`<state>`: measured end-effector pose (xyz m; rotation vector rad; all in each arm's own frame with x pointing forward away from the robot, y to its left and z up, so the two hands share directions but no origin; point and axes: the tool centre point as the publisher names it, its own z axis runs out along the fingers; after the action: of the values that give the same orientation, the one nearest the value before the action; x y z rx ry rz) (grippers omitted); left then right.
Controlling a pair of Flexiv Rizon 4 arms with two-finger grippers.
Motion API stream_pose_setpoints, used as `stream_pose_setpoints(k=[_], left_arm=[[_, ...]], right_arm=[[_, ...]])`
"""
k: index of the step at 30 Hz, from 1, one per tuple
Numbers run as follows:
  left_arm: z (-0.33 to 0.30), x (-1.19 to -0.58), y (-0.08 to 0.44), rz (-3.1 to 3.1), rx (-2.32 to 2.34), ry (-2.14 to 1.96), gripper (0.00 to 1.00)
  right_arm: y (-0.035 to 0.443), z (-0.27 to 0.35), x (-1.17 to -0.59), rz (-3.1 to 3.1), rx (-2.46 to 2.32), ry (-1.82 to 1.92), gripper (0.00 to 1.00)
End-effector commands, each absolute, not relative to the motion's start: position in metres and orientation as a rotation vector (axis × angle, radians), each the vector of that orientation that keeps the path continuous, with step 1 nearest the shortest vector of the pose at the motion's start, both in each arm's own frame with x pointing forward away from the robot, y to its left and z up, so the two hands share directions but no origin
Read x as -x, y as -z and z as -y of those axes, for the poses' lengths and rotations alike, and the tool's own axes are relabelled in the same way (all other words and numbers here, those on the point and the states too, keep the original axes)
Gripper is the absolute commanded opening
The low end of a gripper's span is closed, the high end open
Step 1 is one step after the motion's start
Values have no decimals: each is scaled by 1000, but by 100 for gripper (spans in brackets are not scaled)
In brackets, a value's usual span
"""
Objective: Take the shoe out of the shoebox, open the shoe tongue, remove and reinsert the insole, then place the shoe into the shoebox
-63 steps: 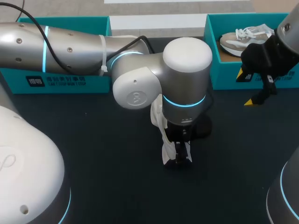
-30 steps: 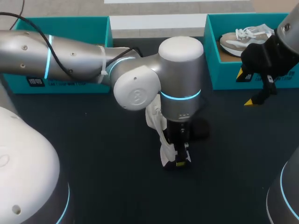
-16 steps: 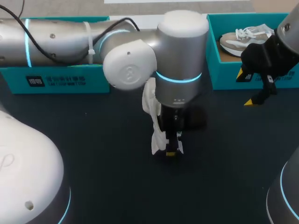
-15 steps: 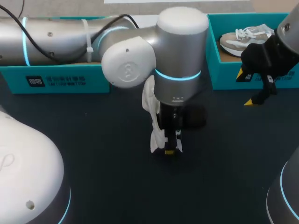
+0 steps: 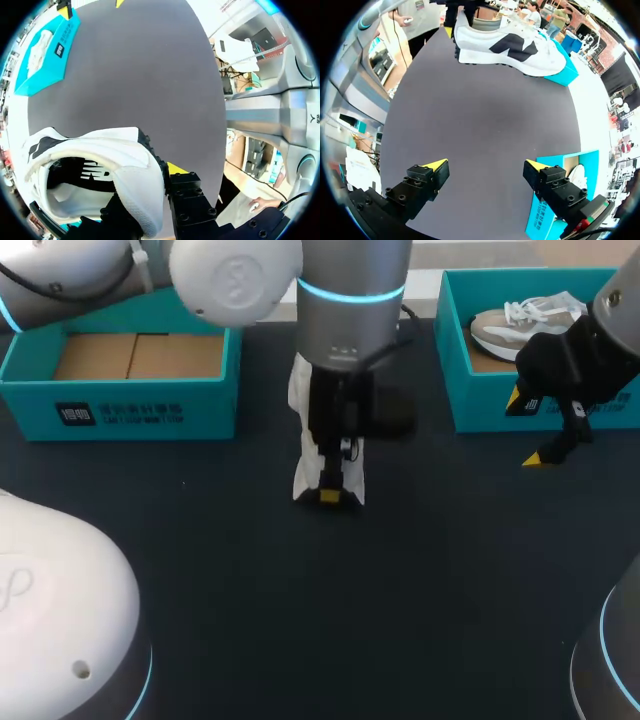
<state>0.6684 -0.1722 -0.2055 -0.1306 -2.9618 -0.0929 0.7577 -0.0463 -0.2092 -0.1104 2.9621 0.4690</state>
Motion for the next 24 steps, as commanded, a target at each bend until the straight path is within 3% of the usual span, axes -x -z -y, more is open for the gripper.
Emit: stream_pose_setpoints(k=[1, 15, 24], left_arm=[[174, -664, 192, 2981, 115, 90, 0], [174, -664, 192, 2981, 115, 90, 0], [120, -675, 168, 3014, 141, 59, 0]], right_arm=[[210, 46, -757, -2961, 110, -467, 100], [210, 46, -757, -2961, 110, -467, 100], [210, 46, -757, -2961, 110, -467, 100]])
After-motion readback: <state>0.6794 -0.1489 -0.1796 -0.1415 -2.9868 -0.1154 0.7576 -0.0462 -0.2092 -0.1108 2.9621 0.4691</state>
